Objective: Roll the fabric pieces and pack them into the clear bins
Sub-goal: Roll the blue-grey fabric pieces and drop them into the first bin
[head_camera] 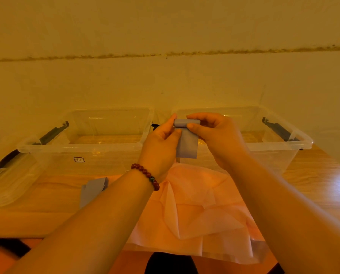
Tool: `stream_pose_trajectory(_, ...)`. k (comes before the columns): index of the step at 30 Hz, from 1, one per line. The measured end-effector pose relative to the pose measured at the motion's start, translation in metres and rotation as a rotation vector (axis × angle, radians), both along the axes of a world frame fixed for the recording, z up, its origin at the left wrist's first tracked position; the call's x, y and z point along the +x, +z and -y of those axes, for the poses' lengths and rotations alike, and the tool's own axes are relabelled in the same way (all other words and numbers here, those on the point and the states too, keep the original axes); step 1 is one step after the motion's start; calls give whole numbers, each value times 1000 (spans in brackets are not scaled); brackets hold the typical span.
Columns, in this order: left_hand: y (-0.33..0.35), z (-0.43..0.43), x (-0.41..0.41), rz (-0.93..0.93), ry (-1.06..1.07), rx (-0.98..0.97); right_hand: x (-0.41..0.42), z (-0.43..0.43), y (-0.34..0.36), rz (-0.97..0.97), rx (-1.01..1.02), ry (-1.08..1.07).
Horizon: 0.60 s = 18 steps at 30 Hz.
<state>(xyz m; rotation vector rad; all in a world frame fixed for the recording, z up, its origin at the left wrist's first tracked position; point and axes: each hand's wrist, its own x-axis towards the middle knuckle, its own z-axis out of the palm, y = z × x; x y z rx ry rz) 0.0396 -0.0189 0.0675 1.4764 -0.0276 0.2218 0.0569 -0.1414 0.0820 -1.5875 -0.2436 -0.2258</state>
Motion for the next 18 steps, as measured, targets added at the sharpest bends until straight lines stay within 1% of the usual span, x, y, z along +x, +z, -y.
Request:
stream_pose_trajectory(8,-2,-6,4,-7,-29,-78,-1,1,2,-32,1,26)
stream_pose_trajectory(12,-2,-6,3,-38,-73,-125,-1,0,2,-6,-24,-12)
stream_pose_trajectory(18,-1,-5,1,-40,-127,-123,-3,1,2,-9,-76,-44)
